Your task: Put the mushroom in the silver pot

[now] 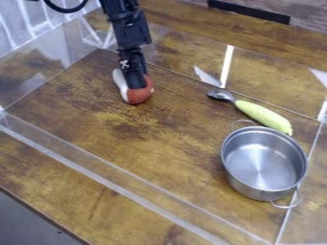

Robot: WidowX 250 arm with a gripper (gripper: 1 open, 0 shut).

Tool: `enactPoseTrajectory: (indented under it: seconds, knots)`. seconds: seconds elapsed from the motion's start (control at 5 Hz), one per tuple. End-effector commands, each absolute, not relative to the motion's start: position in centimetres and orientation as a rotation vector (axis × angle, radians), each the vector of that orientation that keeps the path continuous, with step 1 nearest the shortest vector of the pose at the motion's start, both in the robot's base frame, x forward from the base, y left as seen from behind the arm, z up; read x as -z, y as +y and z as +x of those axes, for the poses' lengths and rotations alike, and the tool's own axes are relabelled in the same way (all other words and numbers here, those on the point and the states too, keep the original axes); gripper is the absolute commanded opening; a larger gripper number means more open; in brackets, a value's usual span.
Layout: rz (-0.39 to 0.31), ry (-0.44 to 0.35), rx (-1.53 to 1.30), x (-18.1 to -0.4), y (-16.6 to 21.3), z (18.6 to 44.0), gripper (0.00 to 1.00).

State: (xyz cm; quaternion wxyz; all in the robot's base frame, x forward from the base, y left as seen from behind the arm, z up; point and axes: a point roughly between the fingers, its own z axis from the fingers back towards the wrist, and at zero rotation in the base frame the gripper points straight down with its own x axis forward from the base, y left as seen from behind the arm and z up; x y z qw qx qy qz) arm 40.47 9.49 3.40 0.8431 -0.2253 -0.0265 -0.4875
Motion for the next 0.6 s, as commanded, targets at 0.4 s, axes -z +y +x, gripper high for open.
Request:
enactPoseTrajectory:
  seconds: [0.4]
  knots:
    - [-0.339, -0.064, 1.044, -11.7, 8.1, 39.8, 0.0]
